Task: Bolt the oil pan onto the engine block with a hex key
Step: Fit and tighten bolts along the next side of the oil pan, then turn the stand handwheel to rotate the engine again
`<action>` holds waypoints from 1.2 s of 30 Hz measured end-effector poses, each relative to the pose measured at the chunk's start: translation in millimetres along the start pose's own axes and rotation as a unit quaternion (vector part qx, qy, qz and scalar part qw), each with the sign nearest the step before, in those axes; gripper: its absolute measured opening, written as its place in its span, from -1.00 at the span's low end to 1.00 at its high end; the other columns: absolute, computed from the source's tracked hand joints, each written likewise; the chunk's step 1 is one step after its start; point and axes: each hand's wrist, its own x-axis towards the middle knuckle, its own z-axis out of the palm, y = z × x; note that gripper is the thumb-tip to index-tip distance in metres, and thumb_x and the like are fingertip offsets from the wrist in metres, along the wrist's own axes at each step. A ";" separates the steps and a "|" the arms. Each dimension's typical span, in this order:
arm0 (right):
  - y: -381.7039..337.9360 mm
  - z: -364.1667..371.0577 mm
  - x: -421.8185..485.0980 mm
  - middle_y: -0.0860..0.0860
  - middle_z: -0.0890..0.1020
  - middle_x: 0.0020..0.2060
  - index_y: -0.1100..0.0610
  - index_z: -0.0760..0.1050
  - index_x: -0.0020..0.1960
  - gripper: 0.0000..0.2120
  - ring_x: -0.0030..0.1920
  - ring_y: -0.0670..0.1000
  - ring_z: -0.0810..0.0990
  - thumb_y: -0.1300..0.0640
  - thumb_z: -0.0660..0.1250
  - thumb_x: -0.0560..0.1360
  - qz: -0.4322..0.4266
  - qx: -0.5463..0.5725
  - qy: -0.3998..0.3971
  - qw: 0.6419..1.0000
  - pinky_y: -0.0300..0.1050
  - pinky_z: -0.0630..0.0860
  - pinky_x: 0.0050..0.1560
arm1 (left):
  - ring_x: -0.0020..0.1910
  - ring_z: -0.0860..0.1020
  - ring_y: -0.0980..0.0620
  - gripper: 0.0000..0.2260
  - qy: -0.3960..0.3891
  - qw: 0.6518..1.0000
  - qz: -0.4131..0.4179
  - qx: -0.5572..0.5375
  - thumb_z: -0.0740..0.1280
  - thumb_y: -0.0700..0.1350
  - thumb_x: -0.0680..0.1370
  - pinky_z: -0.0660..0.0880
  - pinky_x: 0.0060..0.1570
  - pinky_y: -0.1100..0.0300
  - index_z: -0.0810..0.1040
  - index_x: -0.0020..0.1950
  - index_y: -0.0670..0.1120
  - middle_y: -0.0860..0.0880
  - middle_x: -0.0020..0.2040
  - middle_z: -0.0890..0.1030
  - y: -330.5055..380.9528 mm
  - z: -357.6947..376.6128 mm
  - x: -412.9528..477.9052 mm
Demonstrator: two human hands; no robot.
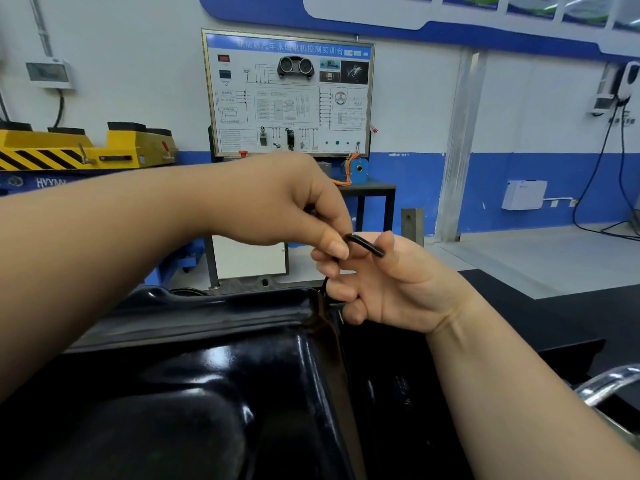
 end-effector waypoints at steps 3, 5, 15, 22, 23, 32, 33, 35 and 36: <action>-2.3 -0.7 -2.2 -0.03 0.51 -0.14 0.08 0.57 0.00 -0.59 -0.25 -0.10 0.48 -0.19 0.47 0.31 -0.001 -0.007 -0.014 1.000 -0.20 0.55 -0.30 | -0.19 0.60 0.03 -0.75 0.019 1.000 0.014 0.007 0.39 0.13 0.41 0.50 -0.08 -0.01 0.69 -0.09 -0.02 0.00 -0.23 0.66 -1.6 4.2 0.1; -3.8 -0.2 -2.5 -0.02 0.49 -0.14 0.07 0.53 -0.01 -0.60 -0.23 -0.09 0.48 -0.18 0.46 0.32 0.006 -0.009 -0.017 1.000 -0.17 0.57 -0.28 | -0.17 0.61 0.02 -0.77 0.028 0.999 0.020 0.015 0.33 0.06 0.40 0.51 -0.09 -0.01 0.68 -0.06 0.00 -0.01 -0.21 0.67 -1.7 5.8 -0.1; -3.8 7.5 -1.1 0.02 0.43 -0.14 0.06 0.50 -0.03 -0.64 -0.21 -0.05 0.46 -0.14 0.46 0.33 0.009 0.001 -0.013 1.000 -0.07 0.59 -0.14 | -0.15 0.62 0.11 -0.85 0.029 0.999 0.025 0.038 0.35 0.06 0.41 0.52 -0.07 0.05 0.62 -0.05 0.16 0.08 -0.18 0.68 0.6 2.4 -3.4; -2.5 13.4 -0.1 0.09 0.50 -0.16 0.13 0.57 0.02 -0.42 -0.26 0.02 0.52 -0.31 0.46 0.23 -0.051 0.000 0.084 0.995 -0.15 0.52 -0.24 | -0.23 0.56 0.08 -0.92 0.036 0.997 -0.028 0.055 0.35 0.02 0.47 0.49 -0.09 0.03 0.60 -0.19 0.21 0.09 -0.27 0.63 1.0 -7.0 4.5; -3.7 15.1 -0.9 0.10 0.51 -0.15 0.16 0.54 0.09 -0.35 -0.25 0.02 0.53 -0.31 0.47 0.22 -0.061 0.001 0.087 0.994 -0.15 0.52 -0.23 | -0.24 0.55 0.05 -0.91 0.044 0.997 -0.030 0.047 0.36 -0.04 0.49 0.49 -0.11 0.05 0.63 -0.19 0.12 0.06 -0.28 0.62 0.8 -7.7 4.7; -13.8 44.5 0.2 -0.08 0.65 -0.32 0.13 0.61 -0.11 -0.79 -0.41 -0.16 0.41 0.09 0.23 0.53 -0.171 -0.321 0.307 0.879 -0.39 0.33 -0.40 | -0.43 0.42 0.18 -0.88 0.132 0.990 -0.047 0.011 0.38 -0.01 0.47 0.38 -0.35 0.36 0.67 -0.16 -0.01 0.00 -0.39 0.56 31.6 -18.3 2.2; -15.5 48.4 -3.7 -0.12 0.65 -0.33 0.15 0.62 -0.15 -0.75 -0.39 -0.20 0.46 0.06 0.22 0.52 -0.179 -0.340 0.320 0.866 -0.41 0.36 -0.34 | -0.46 0.38 0.19 -0.87 0.140 0.989 -0.047 0.011 0.37 0.01 0.47 0.35 -0.39 0.38 0.66 -0.17 -0.01 0.00 -0.44 0.50 35.5 -17.6 0.2; -16.6 53.2 -16.7 -0.12 0.64 -0.37 0.11 0.63 -0.19 -0.72 -0.29 -0.25 0.53 0.03 0.20 0.51 -0.184 -0.374 0.342 0.842 -0.39 0.39 -0.17 | -0.50 0.36 0.21 -0.89 0.157 0.986 -0.062 0.013 0.36 0.05 0.47 0.30 -0.44 0.41 0.64 -0.14 0.06 0.09 -0.51 0.42 41.2 -15.3 -5.7; -16.8 54.7 -24.5 -0.09 0.63 -0.38 0.06 0.63 -0.19 -0.73 -0.26 -0.24 0.54 0.01 0.20 0.52 -0.182 -0.384 0.353 0.834 -0.32 0.39 -0.10 | -0.51 0.36 0.22 -0.90 0.158 0.984 -0.075 0.019 0.35 0.07 0.47 0.30 -0.45 0.43 0.62 -0.13 0.09 0.13 -0.53 0.42 41.8 -13.3 -8.9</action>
